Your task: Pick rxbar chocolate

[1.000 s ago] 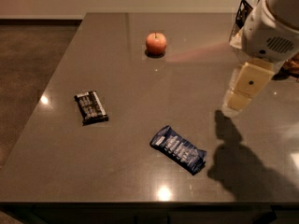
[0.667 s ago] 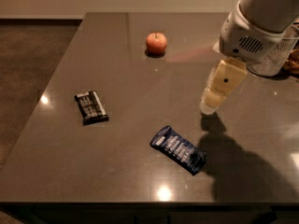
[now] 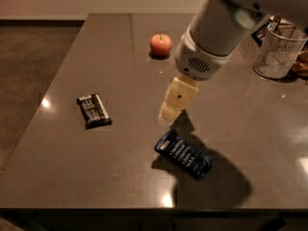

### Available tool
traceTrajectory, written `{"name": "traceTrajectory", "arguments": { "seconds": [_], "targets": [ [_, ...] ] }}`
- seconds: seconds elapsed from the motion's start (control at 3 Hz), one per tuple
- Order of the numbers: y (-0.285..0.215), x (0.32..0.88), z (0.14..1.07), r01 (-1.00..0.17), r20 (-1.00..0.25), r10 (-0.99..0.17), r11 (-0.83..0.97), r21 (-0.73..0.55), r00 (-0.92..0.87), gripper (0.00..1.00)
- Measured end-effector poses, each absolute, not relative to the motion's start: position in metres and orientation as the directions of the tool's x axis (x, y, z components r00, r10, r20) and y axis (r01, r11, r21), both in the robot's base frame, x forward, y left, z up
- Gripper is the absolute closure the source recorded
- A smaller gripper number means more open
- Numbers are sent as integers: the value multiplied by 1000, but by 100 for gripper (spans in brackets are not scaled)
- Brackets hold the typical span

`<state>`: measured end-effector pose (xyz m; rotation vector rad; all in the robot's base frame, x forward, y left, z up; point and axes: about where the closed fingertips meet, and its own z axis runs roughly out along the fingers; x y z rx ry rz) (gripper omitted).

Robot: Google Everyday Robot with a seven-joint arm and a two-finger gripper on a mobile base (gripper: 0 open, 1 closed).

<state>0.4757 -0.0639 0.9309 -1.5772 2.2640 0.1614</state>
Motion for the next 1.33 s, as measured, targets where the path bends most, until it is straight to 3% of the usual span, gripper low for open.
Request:
{"name": "traceTrajectory", "arguments": {
  "seconds": [1.33],
  "targets": [
    [93, 498, 865, -943, -485, -831, 330, -36, -272, 0]
  ]
}}
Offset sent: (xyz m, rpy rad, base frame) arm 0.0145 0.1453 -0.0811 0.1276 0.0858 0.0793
